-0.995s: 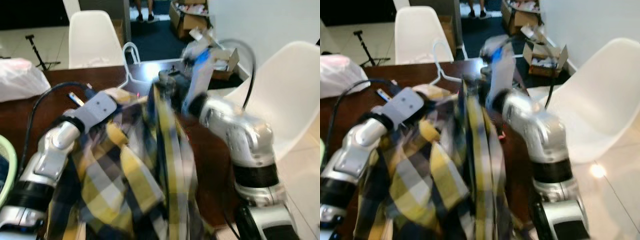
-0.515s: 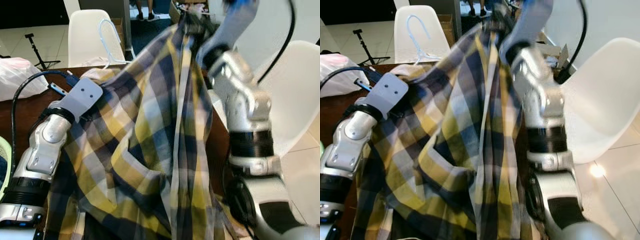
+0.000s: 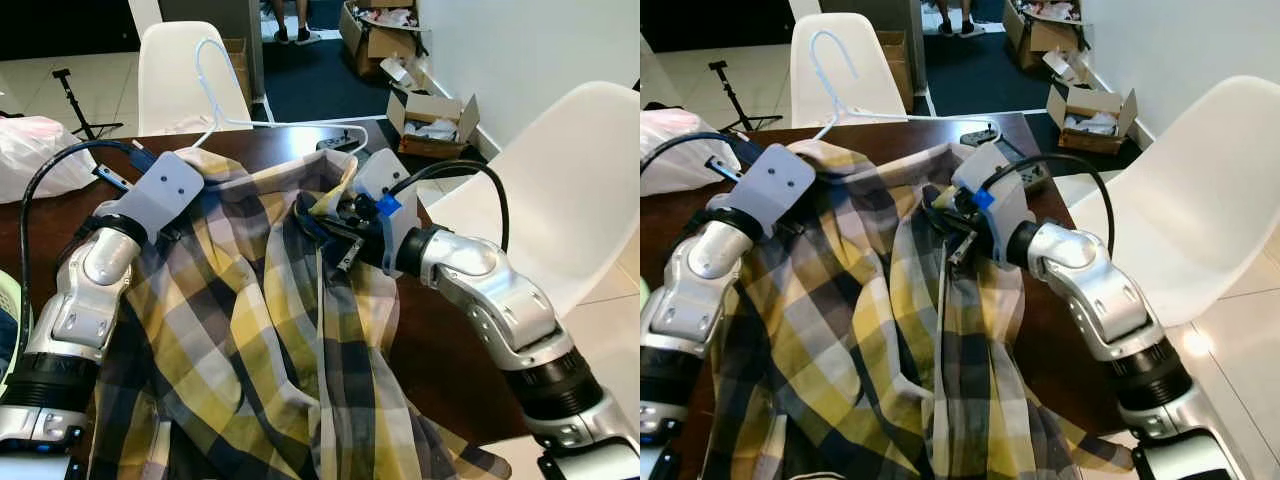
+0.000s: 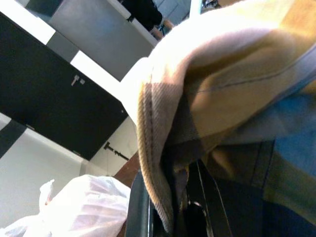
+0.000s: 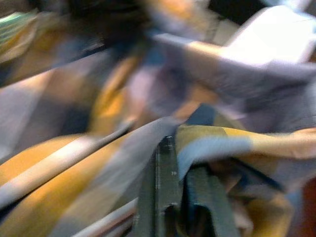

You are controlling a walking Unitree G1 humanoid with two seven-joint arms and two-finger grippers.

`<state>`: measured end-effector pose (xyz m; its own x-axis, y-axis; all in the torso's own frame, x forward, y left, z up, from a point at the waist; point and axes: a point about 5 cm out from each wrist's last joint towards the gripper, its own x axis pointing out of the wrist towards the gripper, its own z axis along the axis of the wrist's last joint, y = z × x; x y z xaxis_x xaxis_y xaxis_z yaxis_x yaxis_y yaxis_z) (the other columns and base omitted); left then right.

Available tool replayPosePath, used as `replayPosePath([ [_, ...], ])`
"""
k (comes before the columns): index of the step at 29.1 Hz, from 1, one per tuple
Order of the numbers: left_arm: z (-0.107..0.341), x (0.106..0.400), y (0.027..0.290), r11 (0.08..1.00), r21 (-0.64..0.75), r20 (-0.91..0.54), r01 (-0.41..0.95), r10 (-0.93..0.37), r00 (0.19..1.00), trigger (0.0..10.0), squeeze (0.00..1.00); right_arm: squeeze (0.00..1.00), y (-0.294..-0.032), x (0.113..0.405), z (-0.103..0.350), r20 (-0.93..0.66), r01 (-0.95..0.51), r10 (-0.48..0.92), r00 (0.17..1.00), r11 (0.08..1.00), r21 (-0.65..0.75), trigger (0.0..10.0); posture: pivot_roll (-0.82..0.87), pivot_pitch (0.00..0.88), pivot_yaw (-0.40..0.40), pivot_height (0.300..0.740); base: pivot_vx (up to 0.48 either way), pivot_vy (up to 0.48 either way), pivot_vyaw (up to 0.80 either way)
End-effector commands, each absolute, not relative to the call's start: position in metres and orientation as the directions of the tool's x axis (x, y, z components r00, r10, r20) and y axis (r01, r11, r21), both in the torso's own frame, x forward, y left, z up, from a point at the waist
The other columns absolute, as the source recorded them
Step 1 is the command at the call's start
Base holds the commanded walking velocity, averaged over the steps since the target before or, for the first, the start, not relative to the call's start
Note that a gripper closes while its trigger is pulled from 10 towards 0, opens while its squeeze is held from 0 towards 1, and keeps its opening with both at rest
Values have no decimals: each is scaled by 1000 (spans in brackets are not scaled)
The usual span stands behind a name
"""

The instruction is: Hang hanger

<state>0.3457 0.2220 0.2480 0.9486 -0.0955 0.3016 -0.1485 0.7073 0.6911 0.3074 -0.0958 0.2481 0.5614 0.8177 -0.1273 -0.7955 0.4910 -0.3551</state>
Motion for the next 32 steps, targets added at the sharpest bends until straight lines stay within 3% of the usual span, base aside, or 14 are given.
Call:
replayPosePath([
  [1, 251, 345, 221, 707, 688, 320, -160, -98, 942, 10000, 0, 1000, -92, 289, 237, -201, -875, 876, 438, 364, -320, 10000, -13, 188, 0, 740, 0, 0, 0],
  [2, 251, 345, 221, 707, 688, 320, -160, -98, 942, 10000, 0, 1000, -92, 289, 237, -201, -875, 876, 438, 364, -320, 10000, -13, 188, 0, 740, 0, 0, 0],
  [6, 253, 344, 222, 706, 691, 321, -156, -107, 941, 10000, 0, 1000, -103, 271, 242, -202, -926, 928, 313, 251, -280, 10000, -9, 186, 0, 740, 0, 0, 0],
  [11, 254, 343, 224, 703, 693, 322, -157, -107, 940, 10000, 0, 1000, -121, 261, 252, -188, -941, 947, 261, 206, -267, 10000, -8, 181, -2, 740, 0, 0, 0],
  [17, 255, 344, 223, 705, 693, 328, -153, -118, 937, 10000, 0, 1000, -142, 267, 267, -99, -914, 937, 334, 296, -279, 10000, -8, 179, -3, 740, 0, 0, 0],
  [19, 251, 342, 211, 716, 696, 302, -61, -214, 929, 10000, 0, 1000, -150, 280, 292, 119, -863, 898, 424, 440, -248, 10000, -12, 172, -2, 740, 0, 0, 0],
  [21, 251, 342, 211, 716, 696, 302, -61, -214, 929, 10000, 0, 1000, -150, 280, 292, 119, -863, 898, 424, 440, -248, 10000, -12, 172, -2, 740, 0, 0, 0],
  [24, 235, 336, 185, 676, 723, 209, 140, -407, 889, 10000, 0, 1000, -140, 290, 295, 234, -846, 861, 452, 497, -195, 10000, -11, 165, -1, 740, 0, 0, 0],
  [27, 231, 335, 181, 659, 732, 189, 171, -438, 879, 10000, 0, 1000, -135, 292, 296, 249, -846, 857, 452, 500, -185, 10000, -8, 169, -2, 740, 0, 0, 0],
  [28, 229, 333, 178, 640, 743, 171, 194, -463, 870, 10000, 0, 741, -127, 298, 298, 261, -829, 839, 478, 529, -183, 10000, -8, 169, -2, 740, 0, 0, 0],
  [29, 229, 333, 178, 640, 743, 171, 194, -463, 870, 10000, 0, 741, -127, 298, 298, 261, -829, 839, 478, 529, -183, 10000, -8, 169, -2, 740, 0, 0, 0],
  [30, 228, 332, 177, 629, 750, 163, 204, -475, 865, 10000, 0, 549, -122, 303, 297, 236, -801, 825, 514, 560, -211, 10000, -9, 171, -2, 740, 0, 0, 0],
  [31, 228, 332, 177, 618, 758, 156, 208, -482, 862, 10000, 0, 0, -118, 307, 296, 210, -779, 815, 540, 579, -242, 10000, -7, 172, -3, 740, 0, 0, 0],
  [32, 227, 331, 176, 610, 764, 153, 209, -486, 861, 10000, 0, 0, -114, 311, 294, 188, -761, 807, 560, 591, -268, 10000, -7, 172, -3, 740, 0, 0, 0],
])
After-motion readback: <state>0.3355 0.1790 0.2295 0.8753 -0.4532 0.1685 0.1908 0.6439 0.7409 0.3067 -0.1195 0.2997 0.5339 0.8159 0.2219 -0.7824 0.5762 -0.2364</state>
